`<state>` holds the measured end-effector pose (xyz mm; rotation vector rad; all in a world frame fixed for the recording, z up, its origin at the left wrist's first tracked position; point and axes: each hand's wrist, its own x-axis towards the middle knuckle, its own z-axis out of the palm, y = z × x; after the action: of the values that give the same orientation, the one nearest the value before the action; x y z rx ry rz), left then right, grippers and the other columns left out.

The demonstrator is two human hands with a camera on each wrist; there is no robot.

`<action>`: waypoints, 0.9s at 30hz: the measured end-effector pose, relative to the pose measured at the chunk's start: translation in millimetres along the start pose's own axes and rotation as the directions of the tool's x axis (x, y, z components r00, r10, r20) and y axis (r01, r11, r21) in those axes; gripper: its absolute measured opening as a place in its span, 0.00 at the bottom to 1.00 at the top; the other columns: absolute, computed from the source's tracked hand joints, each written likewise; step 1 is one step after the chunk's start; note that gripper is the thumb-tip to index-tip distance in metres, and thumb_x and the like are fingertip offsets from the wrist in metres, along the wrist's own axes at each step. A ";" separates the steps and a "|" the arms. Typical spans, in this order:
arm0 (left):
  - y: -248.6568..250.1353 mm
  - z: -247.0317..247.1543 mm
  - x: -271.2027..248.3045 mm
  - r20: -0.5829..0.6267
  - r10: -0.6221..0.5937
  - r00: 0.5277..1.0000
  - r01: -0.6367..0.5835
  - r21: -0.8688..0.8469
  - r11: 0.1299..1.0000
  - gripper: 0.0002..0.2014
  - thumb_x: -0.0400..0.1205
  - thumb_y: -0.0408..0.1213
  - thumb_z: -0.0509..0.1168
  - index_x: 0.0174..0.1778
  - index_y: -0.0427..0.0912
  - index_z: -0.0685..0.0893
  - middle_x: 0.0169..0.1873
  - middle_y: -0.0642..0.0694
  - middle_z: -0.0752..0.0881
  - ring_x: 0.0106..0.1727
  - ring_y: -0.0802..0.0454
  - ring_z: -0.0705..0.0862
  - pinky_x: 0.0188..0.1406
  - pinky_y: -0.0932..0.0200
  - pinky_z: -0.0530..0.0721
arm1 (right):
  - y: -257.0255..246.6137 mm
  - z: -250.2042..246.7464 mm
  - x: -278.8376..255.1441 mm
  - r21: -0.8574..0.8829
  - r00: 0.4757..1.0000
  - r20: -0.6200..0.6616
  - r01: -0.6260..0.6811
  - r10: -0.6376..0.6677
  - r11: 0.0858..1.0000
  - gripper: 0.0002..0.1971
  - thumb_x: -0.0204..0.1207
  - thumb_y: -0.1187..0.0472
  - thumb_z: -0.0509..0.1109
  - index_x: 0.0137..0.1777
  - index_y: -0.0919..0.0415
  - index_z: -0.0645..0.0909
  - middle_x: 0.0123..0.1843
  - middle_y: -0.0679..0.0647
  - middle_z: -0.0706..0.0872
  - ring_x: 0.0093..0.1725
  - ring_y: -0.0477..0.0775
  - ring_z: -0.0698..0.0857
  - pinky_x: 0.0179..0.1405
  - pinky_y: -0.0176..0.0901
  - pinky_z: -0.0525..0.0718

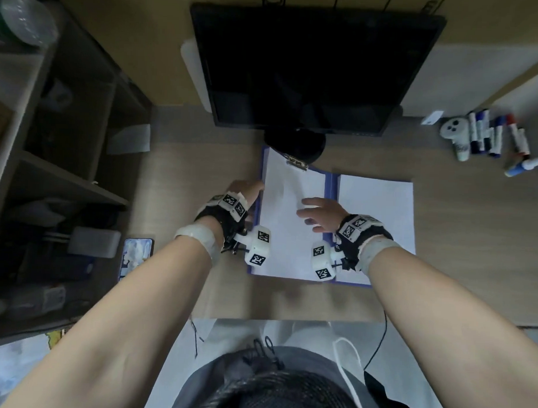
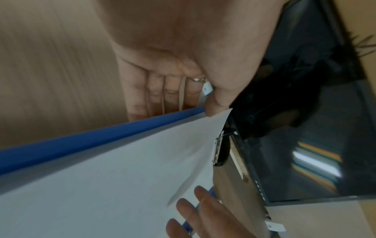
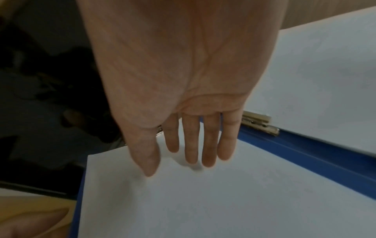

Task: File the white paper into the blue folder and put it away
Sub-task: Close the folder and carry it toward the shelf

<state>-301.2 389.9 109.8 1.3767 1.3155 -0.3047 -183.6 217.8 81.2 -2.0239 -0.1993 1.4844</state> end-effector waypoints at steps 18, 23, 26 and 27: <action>65.7 205.2 -82.8 0.234 0.054 0.971 -0.045 -0.045 0.998 0.17 0.81 0.40 0.66 0.64 0.38 0.81 0.49 0.45 0.83 0.52 0.47 0.83 0.60 0.46 0.85 | 66.1 -183.5 -63.9 0.185 0.976 -0.196 0.132 -0.095 0.974 0.08 0.83 0.66 0.64 0.59 0.64 0.81 0.54 0.65 0.86 0.43 0.60 0.88 0.36 0.49 0.91; 42.5 222.6 -42.2 0.075 0.062 0.995 -0.079 0.256 0.963 0.07 0.81 0.42 0.64 0.52 0.44 0.79 0.49 0.43 0.78 0.51 0.48 0.76 0.54 0.53 0.77 | 114.8 -209.2 -29.4 0.018 0.923 -0.377 -0.068 0.070 0.998 0.10 0.77 0.70 0.62 0.47 0.75 0.83 0.50 0.71 0.88 0.48 0.71 0.88 0.48 0.59 0.88; 21.9 232.4 -18.1 0.044 -0.038 0.998 0.023 0.301 0.953 0.19 0.75 0.49 0.66 0.51 0.36 0.81 0.41 0.40 0.83 0.43 0.42 0.82 0.44 0.53 0.77 | 136.3 -206.1 -13.9 0.015 0.894 -0.426 -0.147 0.140 0.989 0.06 0.77 0.67 0.64 0.45 0.69 0.81 0.43 0.64 0.83 0.41 0.64 0.82 0.39 0.48 0.77; 15.5 237.0 -10.8 0.036 -0.053 0.998 0.040 0.299 0.953 0.24 0.72 0.51 0.66 0.54 0.33 0.82 0.42 0.38 0.86 0.43 0.39 0.84 0.42 0.53 0.76 | 141.7 -204.7 -10.8 0.021 0.895 -0.418 -0.163 0.156 0.986 0.06 0.76 0.66 0.65 0.47 0.67 0.82 0.42 0.62 0.83 0.40 0.62 0.81 0.38 0.48 0.76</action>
<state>-177.0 195.8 51.4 1.5820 1.3045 -0.5816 -34.7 20.5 48.7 -2.3611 0.1376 1.1010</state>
